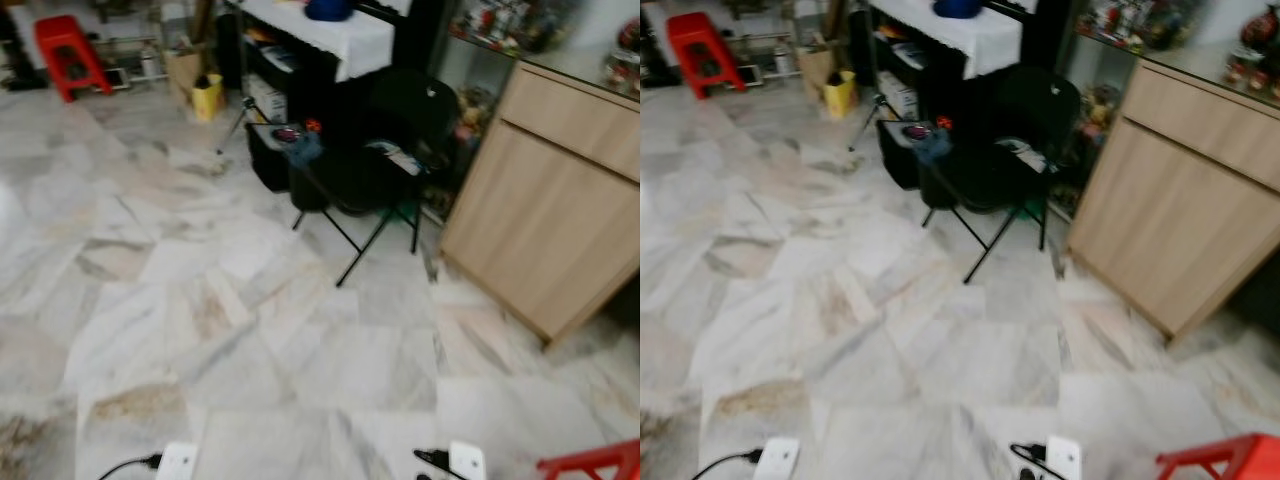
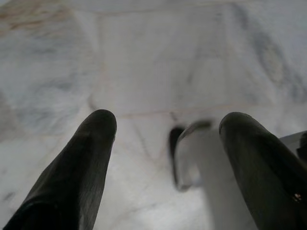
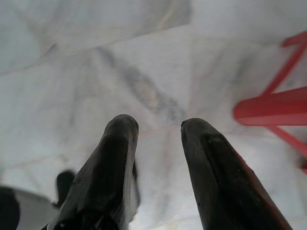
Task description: Hang keys on a hook
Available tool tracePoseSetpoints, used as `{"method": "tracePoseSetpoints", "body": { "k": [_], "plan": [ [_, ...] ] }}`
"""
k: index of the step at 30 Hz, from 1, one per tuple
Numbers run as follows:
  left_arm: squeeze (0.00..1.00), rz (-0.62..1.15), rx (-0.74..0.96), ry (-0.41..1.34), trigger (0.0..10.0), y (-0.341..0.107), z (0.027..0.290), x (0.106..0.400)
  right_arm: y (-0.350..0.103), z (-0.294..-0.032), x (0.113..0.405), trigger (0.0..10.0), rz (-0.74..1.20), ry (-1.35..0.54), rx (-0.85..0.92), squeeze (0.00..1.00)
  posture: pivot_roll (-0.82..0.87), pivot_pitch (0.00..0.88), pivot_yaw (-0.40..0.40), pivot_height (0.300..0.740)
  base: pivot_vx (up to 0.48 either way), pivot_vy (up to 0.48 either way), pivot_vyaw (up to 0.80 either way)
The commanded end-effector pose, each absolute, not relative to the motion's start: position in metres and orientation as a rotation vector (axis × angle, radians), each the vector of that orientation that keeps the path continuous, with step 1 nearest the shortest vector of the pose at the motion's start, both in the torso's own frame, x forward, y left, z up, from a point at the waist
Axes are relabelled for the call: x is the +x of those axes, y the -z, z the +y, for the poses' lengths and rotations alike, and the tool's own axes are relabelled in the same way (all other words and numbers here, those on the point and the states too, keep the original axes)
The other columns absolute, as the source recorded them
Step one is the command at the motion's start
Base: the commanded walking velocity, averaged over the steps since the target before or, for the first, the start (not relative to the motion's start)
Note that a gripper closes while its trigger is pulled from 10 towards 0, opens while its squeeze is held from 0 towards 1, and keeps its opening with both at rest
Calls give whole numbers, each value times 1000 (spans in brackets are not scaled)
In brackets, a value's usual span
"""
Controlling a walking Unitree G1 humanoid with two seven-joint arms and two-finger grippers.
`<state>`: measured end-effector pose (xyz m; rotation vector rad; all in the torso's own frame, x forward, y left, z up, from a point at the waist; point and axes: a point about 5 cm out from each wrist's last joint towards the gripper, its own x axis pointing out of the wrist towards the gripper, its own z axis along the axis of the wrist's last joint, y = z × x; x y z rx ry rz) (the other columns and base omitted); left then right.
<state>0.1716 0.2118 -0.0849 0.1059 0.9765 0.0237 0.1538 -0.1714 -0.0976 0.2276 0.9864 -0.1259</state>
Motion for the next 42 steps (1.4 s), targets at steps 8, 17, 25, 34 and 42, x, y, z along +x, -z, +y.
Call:
{"method": "tracePoseSetpoints", "body": {
  "k": [8, 17, 25, 34, 42],
  "plan": [
    [0, 1008, 121, -34, 10000, 88, 219, 161, 97, -172, 154, 10000, 987, 118, 226, 0, 75, 0, -99, 740, 0, 0, -763],
    [0, 1006, 141, -11, 10000, 88, 216, 163, 98, -172, 152, 10000, 993, 117, 228, 0, 74, 0, -100, 740, 0, -240, -763],
    [0, 1003, 118, -25, 10000, 88, 213, 164, 99, -174, 150, 10000, 995, 123, 224, 0, 65, 0, -100, 740, 0, -180, -763],
    [0, 997, 125, -19, 10000, 88, 211, 165, 98, -175, 151, 10000, 993, 123, 221, 0, 63, 0, -105, 740, 0, 0, -763],
    [0, 986, 97, -35, 10000, 88, 211, 165, 98, -175, 151, 10000, 992, 121, 220, 0, 60, 0, -106, 740, 0, 0, -763]
  ]
}}
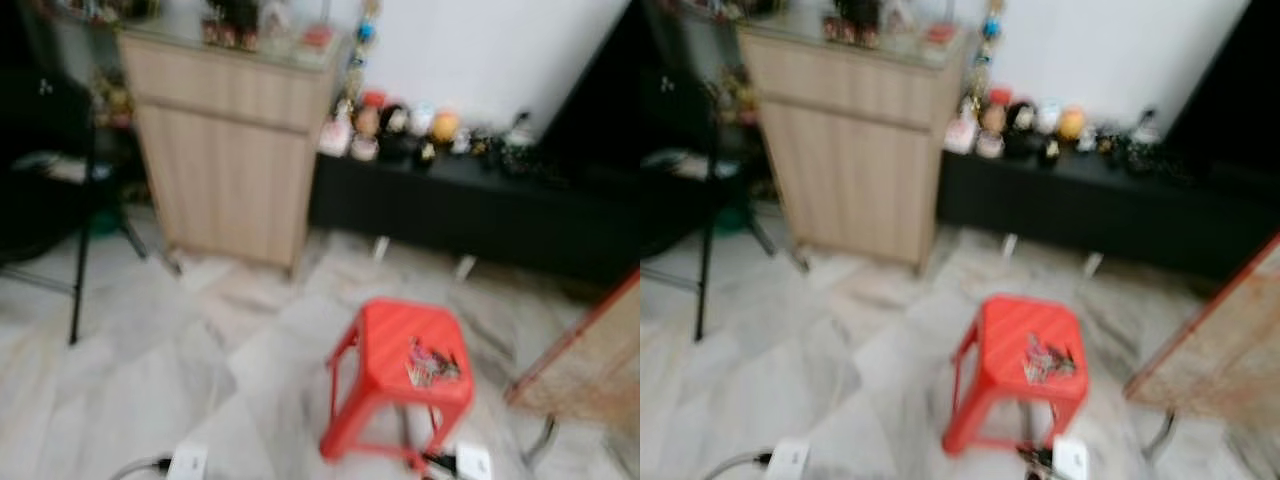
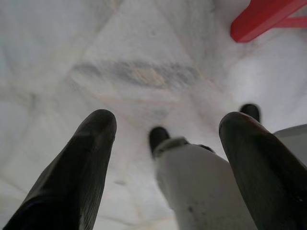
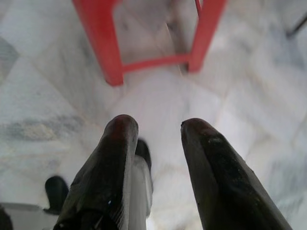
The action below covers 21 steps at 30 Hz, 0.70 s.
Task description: Hang keys on a hook
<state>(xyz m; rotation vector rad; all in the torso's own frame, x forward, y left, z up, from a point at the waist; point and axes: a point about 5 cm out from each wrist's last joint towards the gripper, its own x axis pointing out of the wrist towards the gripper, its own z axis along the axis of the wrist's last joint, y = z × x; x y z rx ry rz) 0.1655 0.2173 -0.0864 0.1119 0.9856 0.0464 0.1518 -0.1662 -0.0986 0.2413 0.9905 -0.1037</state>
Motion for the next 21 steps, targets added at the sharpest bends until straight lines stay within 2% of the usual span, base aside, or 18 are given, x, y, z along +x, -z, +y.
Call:
{"method": "tracePoseSetpoints", "body": {
  "k": [1, 6, 10, 15, 21],
  "plan": [
    [0, 983, 96, -37, 10000, 88, 211, 165, 98, -175, 150, 10000, 993, 121, 219, 0, 60, 0, -106, 740, 0, 0, -769],
    [0, 980, 137, -11, 10000, 87, 211, 167, 99, -176, 150, 10000, 994, 122, 219, 0, 61, 1, -105, 740, 0, 0, -765],
    [0, 979, 136, -16, 10000, 87, 211, 168, 99, -175, 150, 10000, 995, 124, 221, 0, 61, 1, -105, 740, 0, -368, -764],
    [0, 981, 126, -23, 10000, 87, 210, 167, 98, -175, 150, 10000, 988, 128, 226, 0, 64, 2, -105, 740, 0, 0, -763],
    [0, 984, 122, -34, 10000, 87, 212, 166, 98, -174, 152, 10000, 975, 136, 236, 0, 65, 5, -98, 740, 0, 0, 0]
  ]
}}
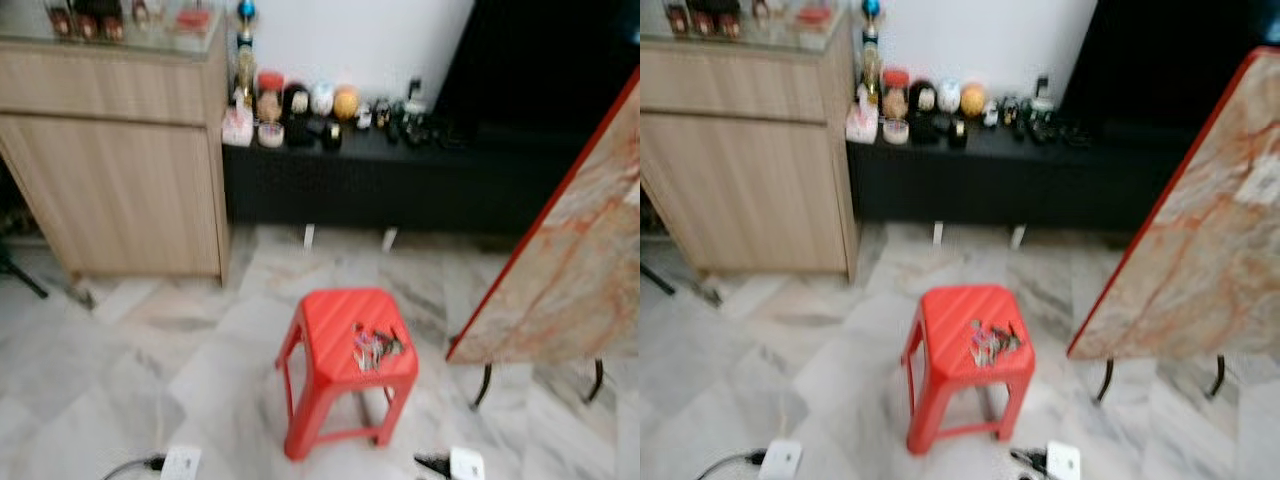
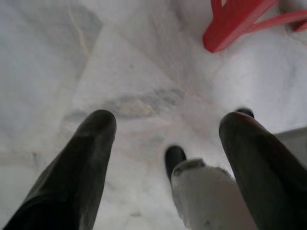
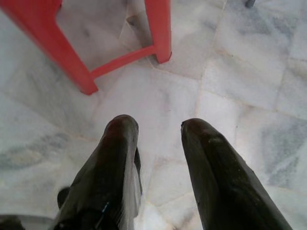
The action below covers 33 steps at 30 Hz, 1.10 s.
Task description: Hang keys on a hook
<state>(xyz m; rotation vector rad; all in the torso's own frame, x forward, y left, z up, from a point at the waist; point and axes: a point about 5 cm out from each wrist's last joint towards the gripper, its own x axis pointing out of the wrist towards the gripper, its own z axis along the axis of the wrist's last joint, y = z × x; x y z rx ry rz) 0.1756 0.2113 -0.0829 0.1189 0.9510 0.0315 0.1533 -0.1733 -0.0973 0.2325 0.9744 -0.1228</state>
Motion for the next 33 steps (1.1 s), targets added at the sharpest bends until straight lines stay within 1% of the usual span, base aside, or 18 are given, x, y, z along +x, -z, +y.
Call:
{"method": "tracePoseSetpoints", "body": {
  "k": [1, 7, 8, 12, 13, 14, 15, 16, 17, 19, 20, 21, 22, 23, 25, 28, 30, 33],
  "plan": [
    [0, 985, 122, -35, 10000, 87, 213, 166, 98, -174, 152, 10000, 974, 138, 237, 0, 67, 5, -95, 740, 0, 0, 0],
    [0, 960, 86, -64, 10000, 86, 215, 168, 97, -173, 153, 10000, 947, 162, 247, 0, 63, 4, -88, 740, 0, 0, 0],
    [0, 912, 73, -91, 10000, 82, 218, 173, 94, -175, 156, 10000, 881, 190, 239, 0, 63, 2, -86, 740, 0, 0, 0],
    [0, 831, 66, -129, 10000, 74, 225, 182, 89, -176, 160, 10000, 797, 196, 221, 0, 56, 3, -83, 740, 0, 0, 0],
    [0, 738, 62, -144, 10000, 65, 229, 194, 77, -178, 180, 10000, 693, 191, 202, 0, 47, 3, -80, 740, 0, 0, 0],
    [0, 738, 62, -144, 10000, 65, 229, 194, 77, -178, 180, 10000, 693, 191, 202, 0, 47, 3, -80, 740, 0, 0, 0],
    [0, 622, 54, -145, 10000, 53, 232, 206, 55, -180, 213, 10000, 540, 190, 164, 0, 42, 4, -83, 740, 0, 0, 0],
    [0, 622, 54, -145, 10000, 53, 232, 206, 55, -180, 213, 10000, 540, 190, 164, 0, 42, 4, -83, 740, 0, 0, 0],
    [0, 588, 50, -144, 10000, 50, 232, 209, 48, -181, 221, 10000, 501, 191, 151, 0, 42, 4, -83, 740, 0, 0, 0],
    [0, 443, 37, -134, 10000, 33, 233, 223, 41, -183, 226, 10000, 430, 201, 160, 0, 45, 5, -92, 740, 0, 0, 0],
    [0, 443, 37, -134, 10000, 33, 233, 223, 41, -183, 226, 10000, 430, 201, 160, 0, 45, 5, -92, 740, 0, 0, 0],
    [0, 368, 32, -130, 10000, 23, 233, 230, 37, -185, 229, 10000, 398, 199, 161, 0, 46, 5, -95, 740, 0, 0, 0],
    [0, 244, 20, -124, 10000, 7, 231, 237, 28, -185, 236, 10000, 326, 179, 164, 0, 44, 2, -101, 740, 0, 0, 0],
    [0, 244, 20, -124, 10000, 7, 231, 237, 28, -185, 236, 10000, 326, 179, 164, 0, 44, 2, -101, 740, 0, 0, 0],
    [0, 130, 28, -80, 10000, -8, 221, 237, 11, -181, 244, 10000, 207, 132, 148, 0, 39, 0, -108, 740, 0, 0, 0],
    [0, 103, 29, -66, 10000, -11, 217, 234, 7, -179, 244, 10000, 178, 121, 137, 0, 33, 0, -113, 740, 0, 0, 0],
    [0, 41, 16, -68, 10000, -20, 212, 227, 4, -179, 238, 10000, 160, 120, 140, 0, 33, 0, -115, 740, 0, 0, 0],
    [0, 28, -5, -68, 10000, -22, 208, 227, 15, -179, 228, 10000, 210, 122, 138, 0, 32, 0, -115, 740, 0, 0, 0]
  ]
}}
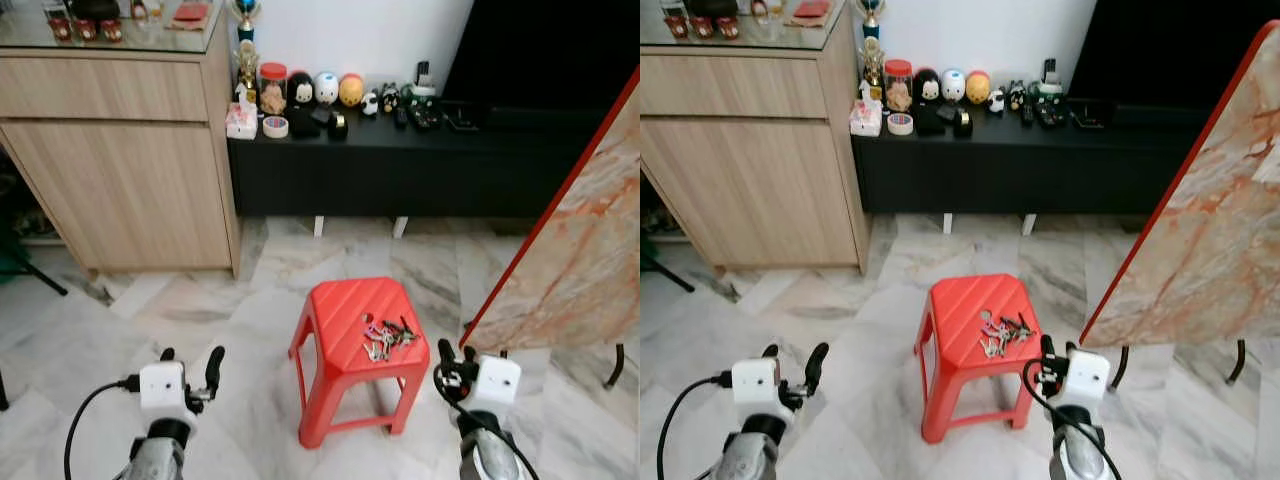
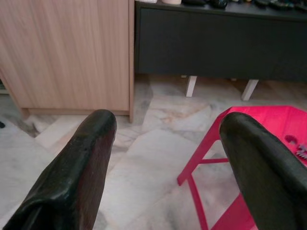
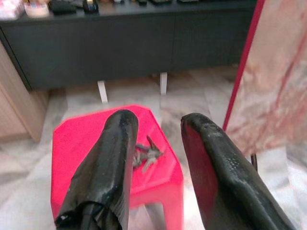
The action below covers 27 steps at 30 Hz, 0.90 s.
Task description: Hang keys on a hook
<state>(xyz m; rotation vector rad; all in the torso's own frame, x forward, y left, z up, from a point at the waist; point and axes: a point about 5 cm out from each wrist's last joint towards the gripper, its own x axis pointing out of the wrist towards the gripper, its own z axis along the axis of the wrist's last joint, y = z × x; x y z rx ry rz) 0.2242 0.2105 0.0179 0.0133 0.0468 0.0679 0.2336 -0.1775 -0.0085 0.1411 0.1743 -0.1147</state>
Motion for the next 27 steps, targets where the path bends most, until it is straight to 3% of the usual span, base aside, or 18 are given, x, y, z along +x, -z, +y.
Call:
{"method": "tracePoseSetpoints", "body": {
  "k": [1, 12, 27],
  "plan": [
    [0, 33, -8, -68, 10000, -22, 207, 227, 17, -180, 227, 10000, 221, 135, 143, 0, 32, 0, -115, 740, 0, 0, 0],
    [0, 55, -42, -49, 10000, -26, 200, 239, 11, -176, 238, 10000, 222, 136, 173, 0, 25, 0, -104, 740, 0, 0, 0],
    [0, 63, -47, -36, 10000, -28, 200, 241, 11, -174, 240, 10000, 231, 148, 178, 0, 30, 0, -105, 740, 319, 0, 0]
  ]
}}
